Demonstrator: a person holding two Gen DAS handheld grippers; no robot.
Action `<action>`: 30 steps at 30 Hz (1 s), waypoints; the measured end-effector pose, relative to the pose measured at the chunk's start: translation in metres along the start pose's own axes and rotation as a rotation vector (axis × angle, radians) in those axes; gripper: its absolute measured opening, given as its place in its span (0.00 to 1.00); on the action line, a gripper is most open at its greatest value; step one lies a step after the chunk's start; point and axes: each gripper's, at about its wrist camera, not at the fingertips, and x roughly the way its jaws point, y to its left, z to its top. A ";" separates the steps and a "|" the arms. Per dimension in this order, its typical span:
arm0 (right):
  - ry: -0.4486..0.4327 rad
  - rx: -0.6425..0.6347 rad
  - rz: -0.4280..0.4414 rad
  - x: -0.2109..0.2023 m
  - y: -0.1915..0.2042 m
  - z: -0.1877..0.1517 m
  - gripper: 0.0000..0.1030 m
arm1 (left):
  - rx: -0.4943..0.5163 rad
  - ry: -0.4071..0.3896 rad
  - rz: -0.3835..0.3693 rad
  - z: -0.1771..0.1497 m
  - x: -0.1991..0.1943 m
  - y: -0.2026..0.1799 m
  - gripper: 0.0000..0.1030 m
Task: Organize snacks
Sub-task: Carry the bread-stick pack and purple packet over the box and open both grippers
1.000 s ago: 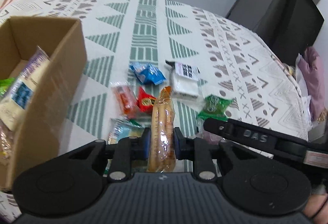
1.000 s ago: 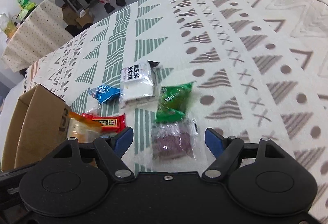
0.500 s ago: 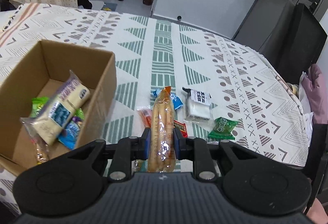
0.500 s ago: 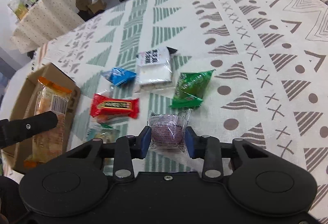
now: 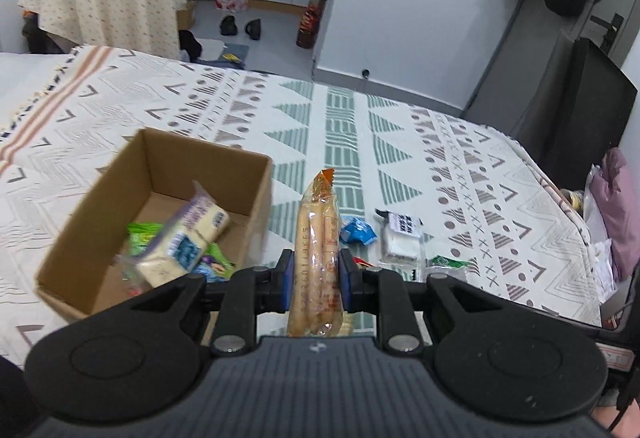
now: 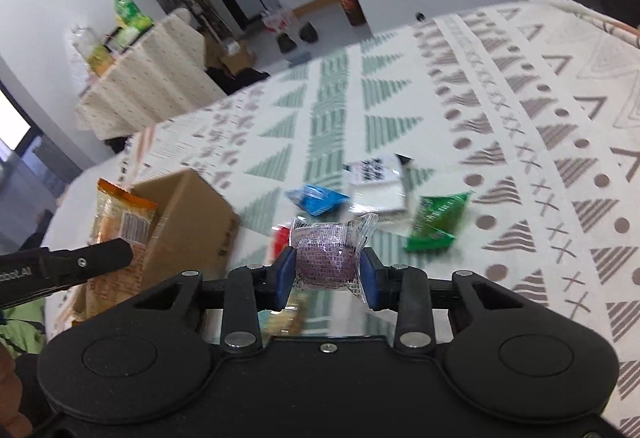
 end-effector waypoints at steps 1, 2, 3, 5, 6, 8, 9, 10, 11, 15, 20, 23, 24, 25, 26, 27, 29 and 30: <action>-0.006 -0.008 0.012 -0.002 0.004 -0.001 0.33 | -0.001 -0.005 0.007 0.001 -0.003 0.002 0.21; -0.014 -0.020 0.022 -0.004 0.009 -0.001 0.33 | -0.003 -0.010 0.014 0.001 -0.007 0.004 0.21; -0.023 -0.030 0.034 -0.006 0.014 -0.001 0.33 | -0.006 -0.014 0.021 0.002 -0.010 0.006 0.21; -0.043 -0.039 0.056 -0.009 0.022 0.000 0.33 | -0.008 -0.026 0.033 0.003 -0.017 0.010 0.21; -0.052 -0.042 0.068 -0.010 0.025 0.001 0.33 | -0.008 -0.033 0.040 0.004 -0.021 0.012 0.21; -0.072 -0.044 0.089 -0.013 0.032 0.001 0.33 | -0.009 -0.045 0.051 0.005 -0.027 0.016 0.21; -0.081 -0.046 0.101 -0.014 0.036 0.001 0.33 | -0.010 -0.052 0.059 0.006 -0.030 0.019 0.21; -0.087 -0.049 0.111 -0.015 0.040 0.000 0.33 | -0.012 -0.058 0.067 0.006 -0.033 0.022 0.21; -0.089 -0.052 0.122 -0.015 0.043 -0.001 0.33 | -0.017 -0.062 0.075 0.006 -0.035 0.025 0.21; -0.079 -0.055 0.153 -0.010 0.055 -0.006 0.33 | -0.042 -0.071 0.101 0.007 -0.042 0.038 0.21; -0.096 -0.068 0.178 -0.009 0.071 -0.009 0.33 | -0.070 -0.075 0.122 0.006 -0.046 0.055 0.21; -0.105 -0.073 0.184 -0.010 0.079 -0.010 0.33 | -0.087 -0.076 0.129 0.007 -0.046 0.064 0.21; -0.107 -0.074 0.187 -0.010 0.081 -0.011 0.33 | -0.092 -0.076 0.130 0.007 -0.046 0.068 0.21; -0.110 -0.076 0.188 -0.009 0.084 -0.011 0.33 | -0.098 -0.076 0.131 0.007 -0.046 0.071 0.21; -0.113 -0.078 0.188 -0.010 0.086 -0.011 0.33 | -0.104 -0.076 0.131 0.007 -0.045 0.074 0.21; -0.116 -0.082 0.188 -0.010 0.088 -0.011 0.33 | -0.108 -0.076 0.132 0.007 -0.044 0.077 0.21; -0.121 -0.088 0.188 -0.011 0.092 -0.012 0.33 | -0.117 -0.073 0.132 0.007 -0.041 0.082 0.21; -0.122 -0.089 0.189 -0.011 0.093 -0.012 0.33 | -0.123 -0.069 0.131 0.007 -0.039 0.085 0.21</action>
